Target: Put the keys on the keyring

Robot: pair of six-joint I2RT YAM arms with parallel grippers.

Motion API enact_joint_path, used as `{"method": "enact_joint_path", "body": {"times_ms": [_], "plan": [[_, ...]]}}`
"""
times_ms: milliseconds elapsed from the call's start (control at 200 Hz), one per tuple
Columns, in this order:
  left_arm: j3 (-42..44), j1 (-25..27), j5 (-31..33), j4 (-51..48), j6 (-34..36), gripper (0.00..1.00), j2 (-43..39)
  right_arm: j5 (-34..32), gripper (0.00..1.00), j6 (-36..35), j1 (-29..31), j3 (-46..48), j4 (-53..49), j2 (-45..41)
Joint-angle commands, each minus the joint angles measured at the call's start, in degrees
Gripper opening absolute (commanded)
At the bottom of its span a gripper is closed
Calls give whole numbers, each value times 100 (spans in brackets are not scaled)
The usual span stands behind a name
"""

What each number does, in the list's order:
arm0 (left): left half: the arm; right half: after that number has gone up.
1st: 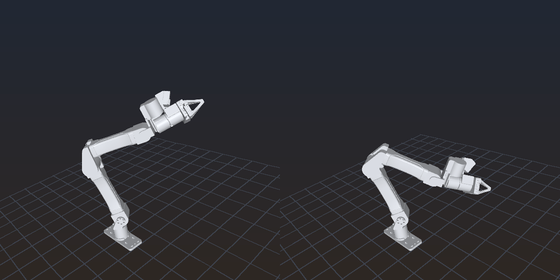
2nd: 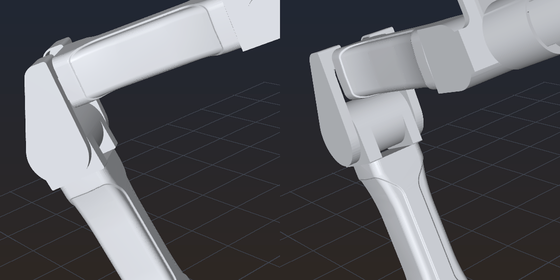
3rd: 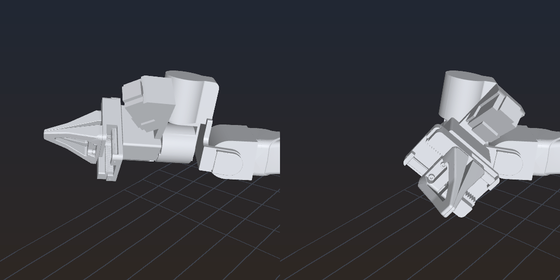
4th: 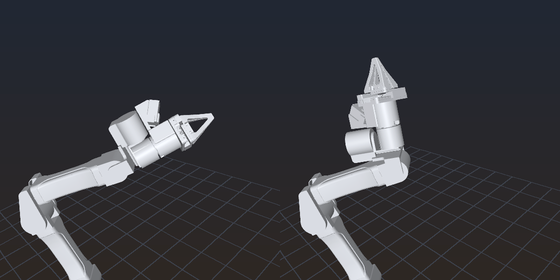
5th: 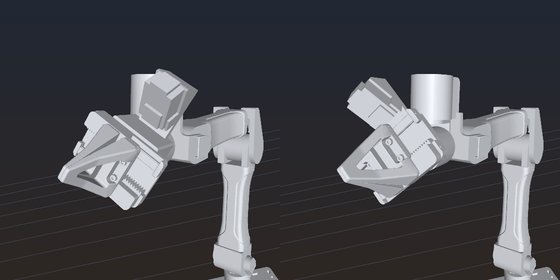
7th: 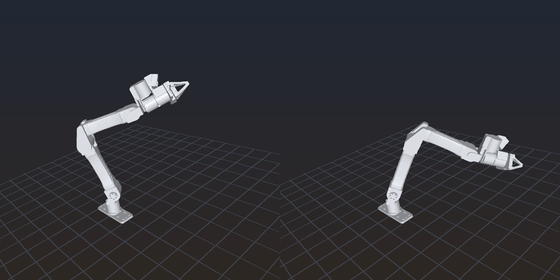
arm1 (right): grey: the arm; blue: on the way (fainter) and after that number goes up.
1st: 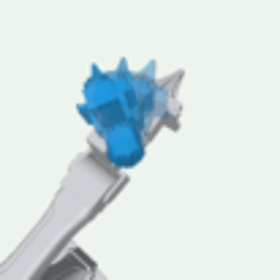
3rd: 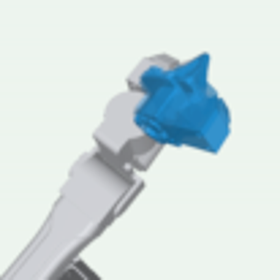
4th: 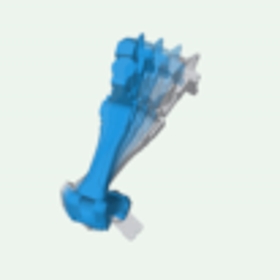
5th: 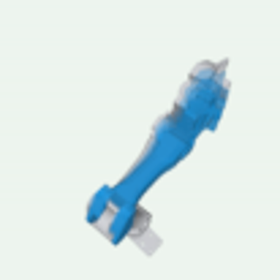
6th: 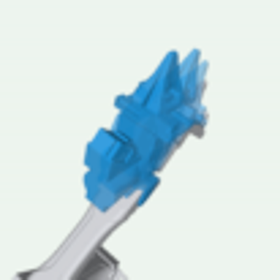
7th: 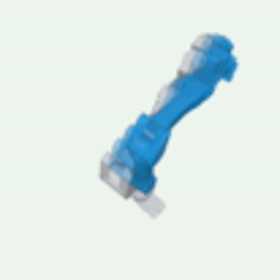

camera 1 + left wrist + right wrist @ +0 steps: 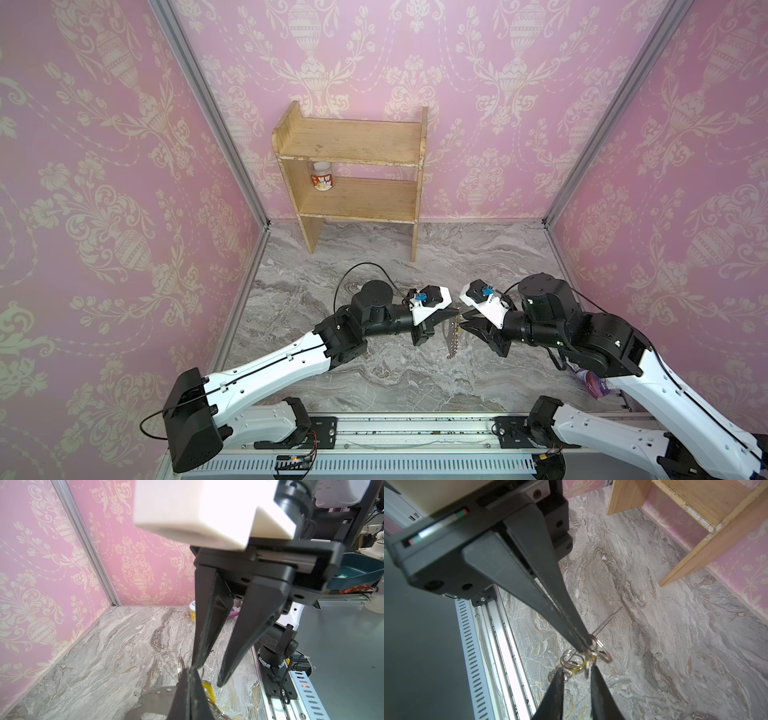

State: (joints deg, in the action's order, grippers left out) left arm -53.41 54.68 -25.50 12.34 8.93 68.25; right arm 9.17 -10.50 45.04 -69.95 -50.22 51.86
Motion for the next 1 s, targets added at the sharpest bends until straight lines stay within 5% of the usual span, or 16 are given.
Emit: {"method": "enact_joint_path", "body": {"times_ms": [0, 255, 996], "plan": [[34, 52, 54, 280, -159, 0, -162, -16, 21, 69, -21, 113, 224, -64], [41, 52, -8, 401, -242, 0, -189, -130, 0, 92, -36, 210, 429, -147], [575, 43, -256, 3141, -1240, 0, 409, 718, 0, 585, -39, 846, 1576, -286]]}}
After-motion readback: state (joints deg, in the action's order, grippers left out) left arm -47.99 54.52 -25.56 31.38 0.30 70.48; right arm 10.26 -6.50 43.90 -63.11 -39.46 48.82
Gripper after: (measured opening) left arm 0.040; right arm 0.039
